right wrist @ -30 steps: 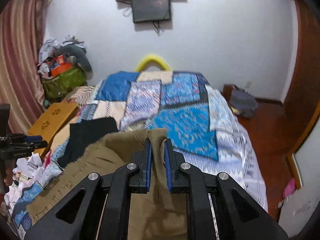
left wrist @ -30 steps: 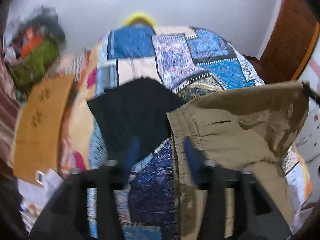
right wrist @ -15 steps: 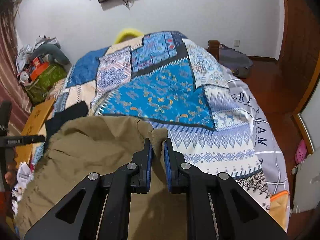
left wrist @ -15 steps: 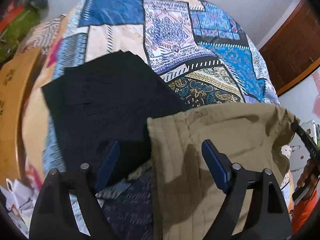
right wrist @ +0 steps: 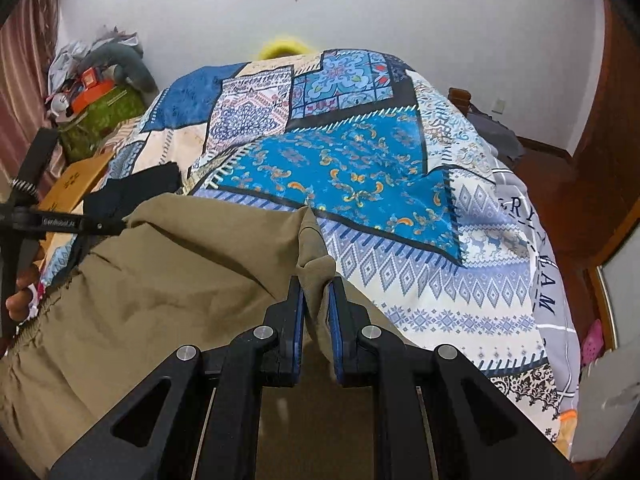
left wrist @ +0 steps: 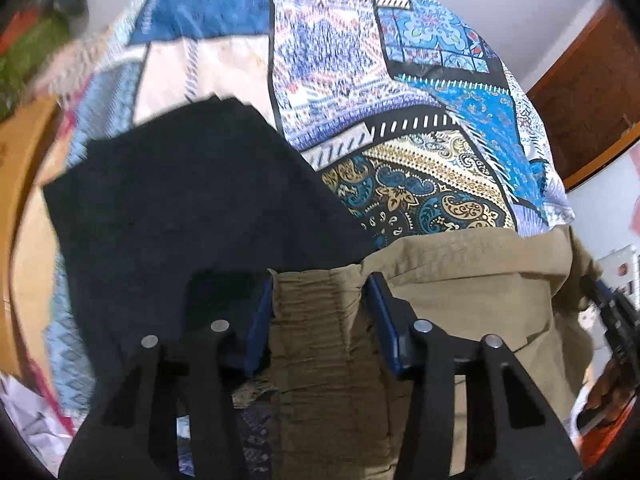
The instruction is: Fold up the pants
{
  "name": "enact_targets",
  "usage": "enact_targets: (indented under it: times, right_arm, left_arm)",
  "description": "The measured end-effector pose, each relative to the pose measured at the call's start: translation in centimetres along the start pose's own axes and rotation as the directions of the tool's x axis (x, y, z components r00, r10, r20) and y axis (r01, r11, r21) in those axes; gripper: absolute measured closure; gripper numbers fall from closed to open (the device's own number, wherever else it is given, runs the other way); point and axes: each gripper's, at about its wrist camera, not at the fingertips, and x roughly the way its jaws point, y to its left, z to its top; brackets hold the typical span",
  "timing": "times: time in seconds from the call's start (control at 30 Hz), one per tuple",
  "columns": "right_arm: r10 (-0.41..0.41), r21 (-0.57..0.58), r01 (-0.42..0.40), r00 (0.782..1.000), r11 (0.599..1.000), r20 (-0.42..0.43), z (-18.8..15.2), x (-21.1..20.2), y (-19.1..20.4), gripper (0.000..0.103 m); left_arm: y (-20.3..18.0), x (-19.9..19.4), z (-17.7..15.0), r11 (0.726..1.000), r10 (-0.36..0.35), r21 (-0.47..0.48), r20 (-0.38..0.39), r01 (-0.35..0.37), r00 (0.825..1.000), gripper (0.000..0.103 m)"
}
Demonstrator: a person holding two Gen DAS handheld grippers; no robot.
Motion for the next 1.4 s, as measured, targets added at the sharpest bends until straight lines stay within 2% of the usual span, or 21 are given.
enact_targets:
  times: [0.1,0.27,0.4,0.6,0.73,0.87,1.13,1.27,1.4]
  right_arm:
    - [-0.011,0.029,0.011,1.000,1.000,0.029,0.7,-1.4,-0.6,0.093]
    - [0.006,0.096,-0.018,0.993,0.995,0.122,1.7,-6.5,-1.4,0.093]
    - [0.016,0.092,-0.034,0.981,0.995,0.194,1.4,-11.5,-0.8,0.093]
    - [0.034,0.096,-0.060,0.965,0.994,0.259,-1.1,-18.1,0.1,0.093]
    - [0.040,0.091,-0.066,0.964,0.994,0.262,-3.7,-20.8,0.9,0.093]
    - [0.032,0.091,-0.055,0.972,0.994,0.234,-6.5,-21.5,1.6,0.093]
    - [0.027,0.126,-0.038,0.996,0.991,0.089,-13.3,-19.5,2.4,0.093]
    - [0.019,0.129,-0.023,0.999,0.991,0.030,-15.8,-18.7,2.8,0.093]
    - [0.008,0.128,-0.008,1.000,0.992,0.007,-17.9,-19.1,3.0,0.091]
  left_arm:
    - [0.0,-2.8,-0.2,0.999,0.039,0.020,0.059,-0.041,0.997,0.058]
    - [-0.3,-9.4,-1.3,0.998,0.042,0.047,0.170,-0.051,0.985,0.061]
    - [-0.8,-15.1,-3.9,0.997,0.010,0.074,0.249,-0.029,0.969,0.061]
    - [-2.4,-21.4,-9.0,0.987,0.006,0.148,0.325,-0.057,0.946,0.062]
    - [-3.1,-23.6,-12.3,0.982,0.007,0.175,0.336,-0.070,0.942,0.062]
    - [-3.5,-24.4,-15.4,0.975,0.021,0.204,0.325,-0.092,0.945,0.062]
    - [-3.7,-22.9,-21.4,0.962,0.046,0.251,0.240,-0.107,0.970,0.061]
    - [-3.3,-21.9,-23.9,0.963,0.043,0.255,0.189,-0.091,0.981,0.061]
    - [-3.3,-21.2,-25.7,0.958,0.074,0.263,0.168,-0.117,0.983,0.057]
